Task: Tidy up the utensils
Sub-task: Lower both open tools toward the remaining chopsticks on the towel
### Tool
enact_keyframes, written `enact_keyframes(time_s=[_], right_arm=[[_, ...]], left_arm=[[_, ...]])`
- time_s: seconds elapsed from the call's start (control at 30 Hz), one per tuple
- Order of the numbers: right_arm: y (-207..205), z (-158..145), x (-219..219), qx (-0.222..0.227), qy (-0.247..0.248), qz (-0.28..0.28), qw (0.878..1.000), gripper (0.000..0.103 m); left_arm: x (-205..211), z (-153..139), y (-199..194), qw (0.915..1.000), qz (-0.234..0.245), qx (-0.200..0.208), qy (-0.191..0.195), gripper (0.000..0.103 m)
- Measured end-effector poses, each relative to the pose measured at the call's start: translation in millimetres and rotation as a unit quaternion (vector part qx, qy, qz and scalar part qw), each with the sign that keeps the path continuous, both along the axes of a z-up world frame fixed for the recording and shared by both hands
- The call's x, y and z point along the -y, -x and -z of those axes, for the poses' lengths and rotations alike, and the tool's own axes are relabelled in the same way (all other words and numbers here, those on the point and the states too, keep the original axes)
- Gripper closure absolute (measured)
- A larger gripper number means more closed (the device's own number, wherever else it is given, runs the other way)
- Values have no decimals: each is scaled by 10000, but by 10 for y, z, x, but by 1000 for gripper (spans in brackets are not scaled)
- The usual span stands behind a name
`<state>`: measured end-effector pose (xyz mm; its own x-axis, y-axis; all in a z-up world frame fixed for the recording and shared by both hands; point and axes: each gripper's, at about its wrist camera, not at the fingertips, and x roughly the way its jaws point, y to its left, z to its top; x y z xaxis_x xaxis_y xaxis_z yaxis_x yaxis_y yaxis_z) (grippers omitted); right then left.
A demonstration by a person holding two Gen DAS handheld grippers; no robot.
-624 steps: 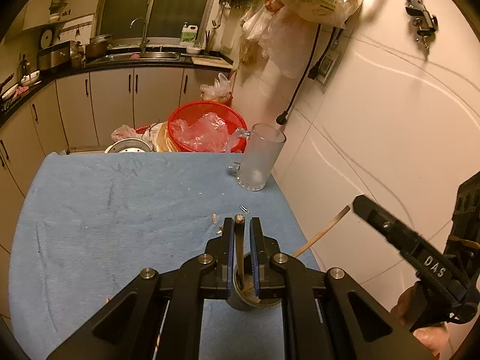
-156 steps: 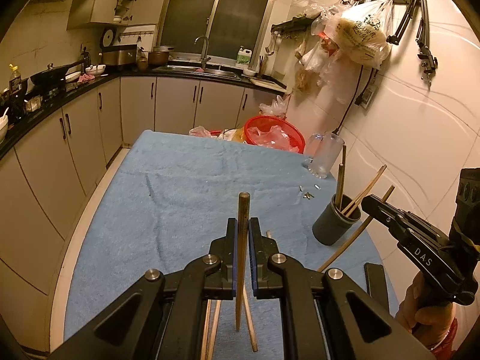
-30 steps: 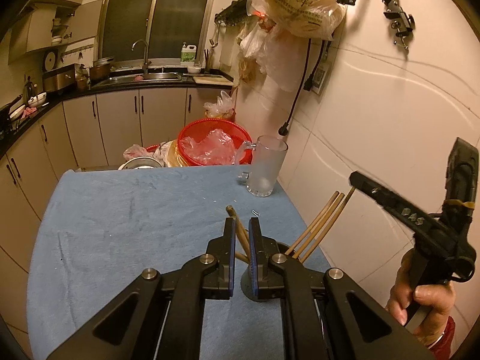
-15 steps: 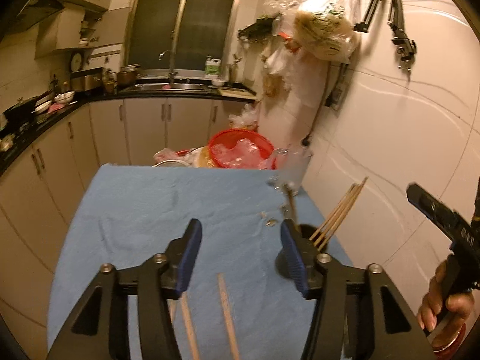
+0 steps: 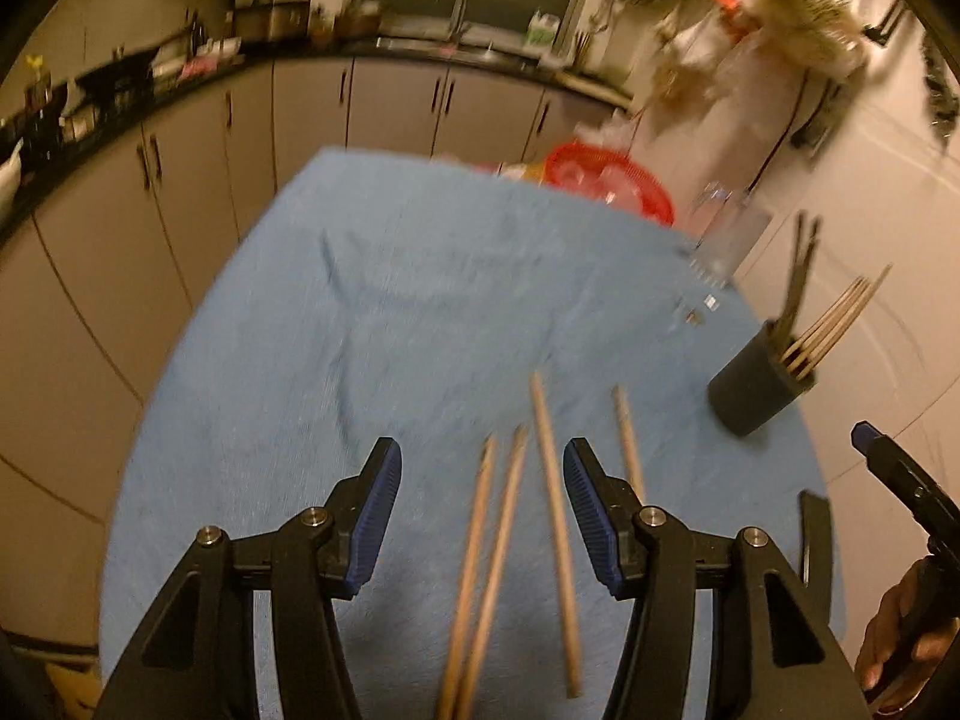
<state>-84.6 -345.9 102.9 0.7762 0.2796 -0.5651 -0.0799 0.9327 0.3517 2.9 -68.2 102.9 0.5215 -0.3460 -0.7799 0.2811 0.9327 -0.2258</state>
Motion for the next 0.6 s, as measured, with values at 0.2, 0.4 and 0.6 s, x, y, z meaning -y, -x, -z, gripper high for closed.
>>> enact_keyframes(time_s=[0.2,0.4,0.6], right_arm=[[-146,268,-167,-380,-36,-9,9993,36],[-248,370,-214,-710,29,-13,9975,36],[-293,439,-194,-839,53,12,9965,36]], left_arm=[[80,399,-172,9980,199,-604,-36,64],[260,634,-294,9950,381,-907,-162,80],[459,759,-423,9930,456,-929,-561,91]])
